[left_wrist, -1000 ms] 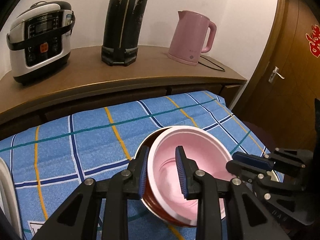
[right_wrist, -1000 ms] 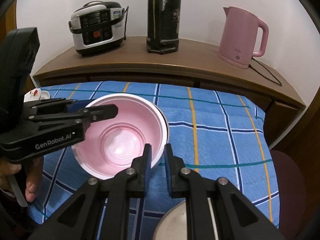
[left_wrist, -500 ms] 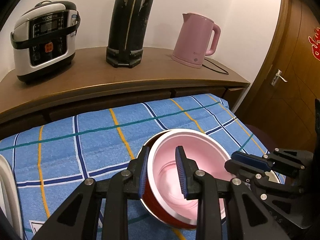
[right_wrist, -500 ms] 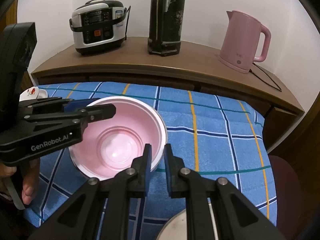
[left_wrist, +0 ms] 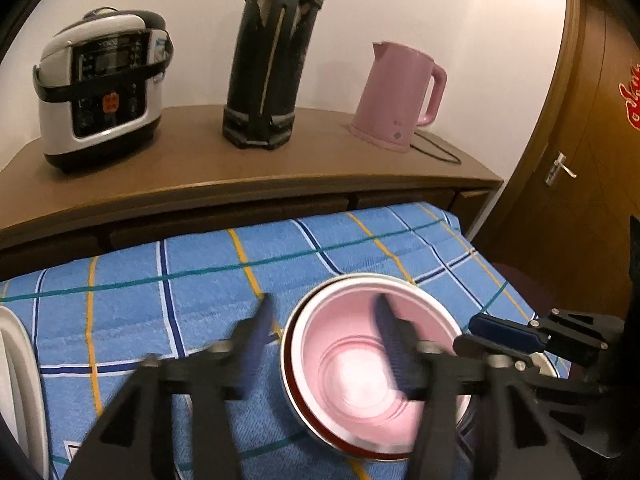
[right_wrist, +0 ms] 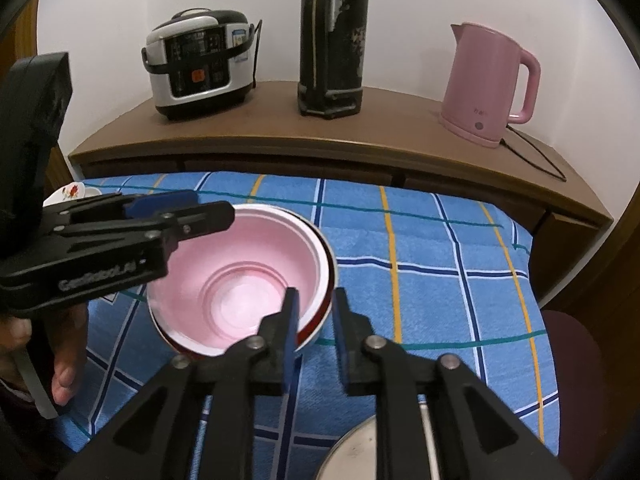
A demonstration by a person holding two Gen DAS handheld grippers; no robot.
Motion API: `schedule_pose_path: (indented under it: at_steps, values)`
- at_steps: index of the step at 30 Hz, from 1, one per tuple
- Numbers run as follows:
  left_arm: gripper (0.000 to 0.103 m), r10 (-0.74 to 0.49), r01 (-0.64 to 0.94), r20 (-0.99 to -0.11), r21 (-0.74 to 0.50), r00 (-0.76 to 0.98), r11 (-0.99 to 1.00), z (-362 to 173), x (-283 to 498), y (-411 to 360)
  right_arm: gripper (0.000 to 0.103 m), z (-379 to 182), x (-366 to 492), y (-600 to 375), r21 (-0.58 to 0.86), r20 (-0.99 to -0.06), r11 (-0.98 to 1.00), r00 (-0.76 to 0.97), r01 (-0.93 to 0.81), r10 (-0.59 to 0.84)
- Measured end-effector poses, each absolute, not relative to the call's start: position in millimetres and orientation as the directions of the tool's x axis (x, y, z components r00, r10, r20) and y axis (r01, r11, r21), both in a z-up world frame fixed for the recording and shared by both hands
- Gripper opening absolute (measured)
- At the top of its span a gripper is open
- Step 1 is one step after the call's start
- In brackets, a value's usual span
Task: Organize plates and bowls
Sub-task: 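Open both grippers and withdraw from the pink bowl rim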
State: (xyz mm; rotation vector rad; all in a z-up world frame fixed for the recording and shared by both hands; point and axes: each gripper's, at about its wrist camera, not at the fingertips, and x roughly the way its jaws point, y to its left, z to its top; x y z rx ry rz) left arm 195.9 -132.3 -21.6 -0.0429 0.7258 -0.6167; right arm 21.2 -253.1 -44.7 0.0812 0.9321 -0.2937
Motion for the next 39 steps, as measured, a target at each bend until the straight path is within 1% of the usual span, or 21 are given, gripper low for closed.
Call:
schedule_pose_path:
  at_steps: [1, 2, 3, 8, 10, 11, 12, 13, 14, 18, 22, 26, 29, 31, 33, 36, 39]
  values:
    - [0.074, -0.542, 0.509, -0.599, -0.246, 0.589, 0.825, -20.0, 195.3, -130.7, 0.036, -43.1, 20.5, -252.7, -0.058, -0.796, 0.956, 0.565, 0.287, -0.218]
    - [0.074, -0.546, 0.507, -0.589, -0.251, 0.596, 0.824, -18.3, 194.7, -129.1, 0.049, -41.7, 20.4, -253.1, -0.06, -0.793, 0.956, 0.568, 0.288, -0.221]
    - [0.074, -0.553, 0.508, -0.581, -0.26, 0.598, 0.822, -16.8, 194.7, -127.4, 0.052, -40.0, 19.6, -252.5, -0.064, -0.787, 0.956, 0.574, 0.287, -0.225]
    - [0.074, -0.544, 0.499, -0.589, -0.258, 0.597, 0.827, -18.2, 196.6, -127.1, 0.053, -34.1, 15.6, -255.4, -0.07, -0.779, 0.953, 0.581, 0.293, -0.236]
    - [0.074, -0.54, 0.496, -0.589, -0.255, 0.601, 0.83, -18.3, 196.8, -127.4, 0.055, -31.8, 11.6, -257.6, -0.07, -0.775, 0.952, 0.584, 0.299, -0.241]
    - [0.074, -0.538, 0.494, -0.588, -0.254, 0.604, 0.832, -18.4, 196.7, -127.3, 0.058, -30.5, 9.7, -258.5, -0.071, -0.773, 0.95, 0.585, 0.304, -0.245]
    - [0.076, -0.536, 0.492, -0.587, -0.253, 0.606, 0.833, -18.2, 196.4, -127.2, 0.062, -29.0, 7.4, -259.2, -0.075, -0.77, 0.949, 0.587, 0.307, -0.251]
    - [0.08, -0.535, 0.491, -0.585, -0.252, 0.609, 0.834, -18.1, 196.2, -127.2, 0.063, -27.2, 4.7, -259.7, -0.077, -0.766, 0.948, 0.59, 0.309, -0.255]
    - [0.081, -0.532, 0.487, -0.579, -0.249, 0.618, 0.837, -17.7, 196.0, -127.0, 0.064, -25.8, 2.7, -260.1, -0.078, -0.763, 0.948, 0.594, 0.31, -0.257]
    - [0.081, -0.521, 0.481, -0.564, -0.235, 0.641, 0.845, -15.5, 193.5, -125.8, 0.064, -15.6, -9.9, -265.7, -0.068, -0.746, 0.944, 0.612, 0.323, -0.263]
    - [0.081, -0.508, 0.468, -0.528, -0.22, 0.681, 0.856, -8.3, 185.6, -122.6, 0.064, -4.0, -35.7, -279.8, -0.058, -0.729, 0.932, 0.623, 0.357, -0.284]
    - [0.081, -0.47, 0.43, -0.548, -0.211, 0.692, 0.878, -4.0, 171.8, -124.5, 0.064, 0.9, -71.7, -302.7, -0.054, -0.728, 0.906, 0.605, 0.421, -0.324]
    - [0.081, -0.483, 0.455, -0.543, -0.198, 0.687, 0.868, 4.4, 146.7, -131.7, 0.064, -1.8, -95.8, -317.2, -0.047, -0.739, 0.886, 0.58, 0.462, -0.342]
    - [0.081, -0.499, 0.476, -0.53, -0.192, 0.685, 0.858, 10.0, 125.2, -138.4, 0.057, -8.3, -109.2, -323.8, -0.038, -0.755, 0.879, 0.563, 0.476, -0.337]
    - [0.081, -0.538, 0.525, -0.532, -0.193, 0.654, 0.829, 12.1, 103.8, -150.6, 0.041, -16.1, -116.7, -327.2, -0.027, -0.773, 0.879, 0.548, 0.475, -0.32]
    - [0.081, -0.58, 0.597, -0.548, -0.174, 0.603, 0.784, 6.8, 79.0, -173.1, 0.039, -26.7, -126.0, -329.1, -0.017, -0.79, 0.879, 0.533, 0.477, -0.304]
    - [0.081, -0.589, 0.627, -0.583, -0.167, 0.559, 0.76, -6.9, 66.7, -191.1, 0.039, -33.4, -132.6, -330.5, 0.014, -0.792, 0.878, 0.541, 0.478, -0.282]
